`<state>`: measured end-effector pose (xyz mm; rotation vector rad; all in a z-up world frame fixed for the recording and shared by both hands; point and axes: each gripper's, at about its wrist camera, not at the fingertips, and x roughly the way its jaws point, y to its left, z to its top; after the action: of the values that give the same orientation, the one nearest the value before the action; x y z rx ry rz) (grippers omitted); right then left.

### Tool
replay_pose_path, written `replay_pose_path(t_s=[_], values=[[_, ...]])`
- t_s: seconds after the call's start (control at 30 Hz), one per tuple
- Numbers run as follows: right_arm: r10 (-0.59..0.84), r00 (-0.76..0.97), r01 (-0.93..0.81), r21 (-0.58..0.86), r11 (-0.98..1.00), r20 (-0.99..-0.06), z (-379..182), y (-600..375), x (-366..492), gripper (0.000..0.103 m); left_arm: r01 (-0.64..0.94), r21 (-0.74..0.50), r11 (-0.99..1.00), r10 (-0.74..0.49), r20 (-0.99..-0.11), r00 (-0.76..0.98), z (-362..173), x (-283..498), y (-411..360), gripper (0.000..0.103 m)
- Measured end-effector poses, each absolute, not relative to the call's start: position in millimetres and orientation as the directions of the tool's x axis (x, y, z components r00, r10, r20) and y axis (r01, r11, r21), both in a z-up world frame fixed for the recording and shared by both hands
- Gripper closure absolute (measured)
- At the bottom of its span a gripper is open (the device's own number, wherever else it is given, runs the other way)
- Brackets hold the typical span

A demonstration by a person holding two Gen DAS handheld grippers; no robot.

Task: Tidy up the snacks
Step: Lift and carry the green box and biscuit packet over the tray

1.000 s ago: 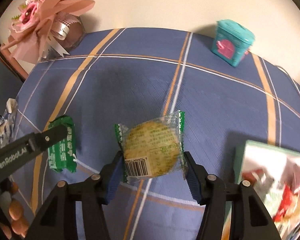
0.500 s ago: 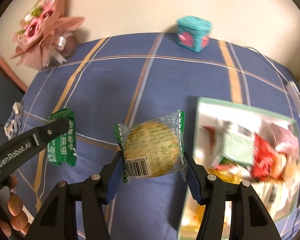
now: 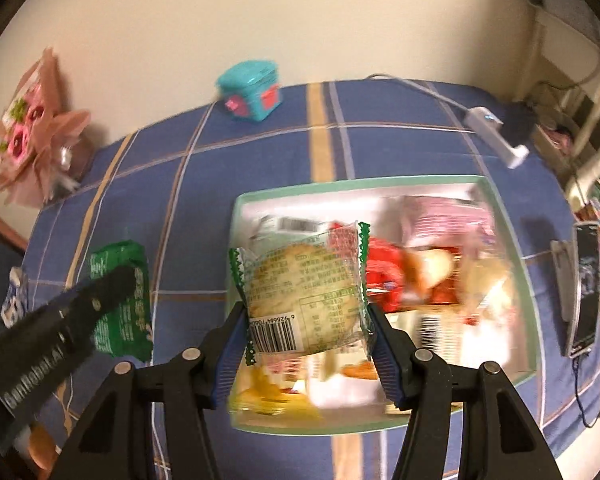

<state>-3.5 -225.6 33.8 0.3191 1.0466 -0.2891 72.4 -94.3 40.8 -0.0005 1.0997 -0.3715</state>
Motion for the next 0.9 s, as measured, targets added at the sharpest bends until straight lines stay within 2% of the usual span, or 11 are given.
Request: replay_pose_path(t_s=[0.43, 0.9], values=[[-0.129, 0.521, 0.494, 0.175, 0.852, -0.844, 48, -298, -29, 0.042, 0.412, -0.189, 0.891, -0.352, -0.861, 0.367, 40, 53, -154, 0.063], [-0.117, 0.526, 0.509, 0.201, 0.837, -0.843, 41, -321, -23, 0.042, 0.472, -0.158, 0.867, -0.345, -0.875, 0.340, 26, 54, -198, 0.063]])
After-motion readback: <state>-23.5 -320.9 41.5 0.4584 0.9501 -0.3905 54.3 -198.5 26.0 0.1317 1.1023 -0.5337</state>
